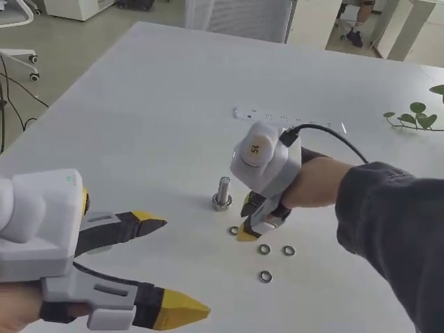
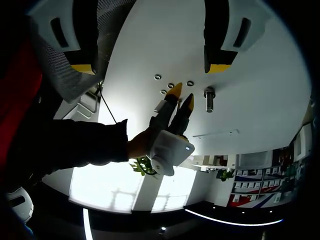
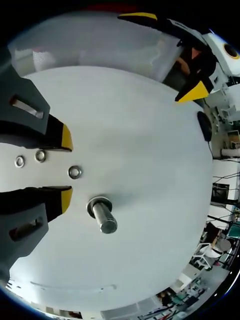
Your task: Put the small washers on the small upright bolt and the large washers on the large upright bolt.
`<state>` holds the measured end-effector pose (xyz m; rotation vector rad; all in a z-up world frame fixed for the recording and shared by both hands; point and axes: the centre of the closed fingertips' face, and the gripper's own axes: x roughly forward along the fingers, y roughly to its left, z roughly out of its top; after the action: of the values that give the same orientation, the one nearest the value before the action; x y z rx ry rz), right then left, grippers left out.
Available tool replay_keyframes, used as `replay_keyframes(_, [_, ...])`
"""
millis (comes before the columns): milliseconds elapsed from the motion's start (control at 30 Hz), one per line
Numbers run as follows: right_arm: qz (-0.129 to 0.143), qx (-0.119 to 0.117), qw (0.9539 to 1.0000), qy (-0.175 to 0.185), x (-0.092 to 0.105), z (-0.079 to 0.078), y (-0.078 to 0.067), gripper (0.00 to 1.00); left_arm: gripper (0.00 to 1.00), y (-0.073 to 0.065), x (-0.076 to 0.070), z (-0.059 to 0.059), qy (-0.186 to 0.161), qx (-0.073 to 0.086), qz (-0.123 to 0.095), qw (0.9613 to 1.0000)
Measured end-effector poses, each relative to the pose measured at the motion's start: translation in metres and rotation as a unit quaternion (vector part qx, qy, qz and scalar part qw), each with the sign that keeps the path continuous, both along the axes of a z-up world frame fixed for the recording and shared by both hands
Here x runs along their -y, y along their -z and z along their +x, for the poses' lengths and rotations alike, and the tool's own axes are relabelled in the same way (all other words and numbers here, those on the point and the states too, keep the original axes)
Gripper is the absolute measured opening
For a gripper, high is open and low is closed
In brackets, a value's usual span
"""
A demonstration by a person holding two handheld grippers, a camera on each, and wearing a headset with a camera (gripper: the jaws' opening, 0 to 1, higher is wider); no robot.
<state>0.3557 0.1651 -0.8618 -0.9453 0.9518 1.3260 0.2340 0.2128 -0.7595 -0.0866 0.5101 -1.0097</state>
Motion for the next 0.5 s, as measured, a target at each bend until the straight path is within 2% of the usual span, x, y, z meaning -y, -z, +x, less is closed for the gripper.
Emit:
replay_keyframes(200, [-0.012,0.000,0.9999,-0.011,-0.002,0.001,0.007,0.24,0.88,0.001,-0.003,0.001,-0.005,-0.001,-0.001,1.0000])
replay_keyframes(500, [-0.021,0.001,0.9996,-0.019,-0.004,0.003,0.015,0.22,0.88,0.002,-0.007,0.001,-0.010,-0.003,-0.003,0.9999])
